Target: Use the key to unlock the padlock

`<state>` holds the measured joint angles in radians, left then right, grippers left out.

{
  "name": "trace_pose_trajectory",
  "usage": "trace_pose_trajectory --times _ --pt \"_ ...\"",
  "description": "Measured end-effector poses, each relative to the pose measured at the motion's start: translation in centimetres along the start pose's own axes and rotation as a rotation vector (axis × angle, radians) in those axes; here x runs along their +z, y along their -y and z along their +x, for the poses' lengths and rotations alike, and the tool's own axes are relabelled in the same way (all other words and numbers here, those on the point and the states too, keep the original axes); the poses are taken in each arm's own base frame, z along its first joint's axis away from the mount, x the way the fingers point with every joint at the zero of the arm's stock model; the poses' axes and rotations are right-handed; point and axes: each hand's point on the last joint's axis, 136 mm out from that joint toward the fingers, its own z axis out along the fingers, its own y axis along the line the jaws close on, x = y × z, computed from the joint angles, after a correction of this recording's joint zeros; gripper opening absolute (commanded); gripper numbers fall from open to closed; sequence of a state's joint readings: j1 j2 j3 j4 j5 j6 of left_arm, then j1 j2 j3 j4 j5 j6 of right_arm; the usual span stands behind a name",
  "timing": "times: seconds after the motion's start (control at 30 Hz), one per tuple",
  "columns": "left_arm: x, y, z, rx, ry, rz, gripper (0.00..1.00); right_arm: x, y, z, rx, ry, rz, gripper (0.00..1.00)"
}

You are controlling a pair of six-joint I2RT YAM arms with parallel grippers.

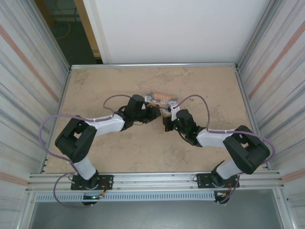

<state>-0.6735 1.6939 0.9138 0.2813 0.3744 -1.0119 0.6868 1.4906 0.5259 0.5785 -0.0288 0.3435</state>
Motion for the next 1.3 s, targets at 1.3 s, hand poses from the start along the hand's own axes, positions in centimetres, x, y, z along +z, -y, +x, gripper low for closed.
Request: trace_pose_trajectory --times 1.3 --pt "2.2 -4.4 1.5 -0.042 -0.065 -0.05 0.42 3.1 0.6 4.3 0.208 -0.121 0.078 0.0"
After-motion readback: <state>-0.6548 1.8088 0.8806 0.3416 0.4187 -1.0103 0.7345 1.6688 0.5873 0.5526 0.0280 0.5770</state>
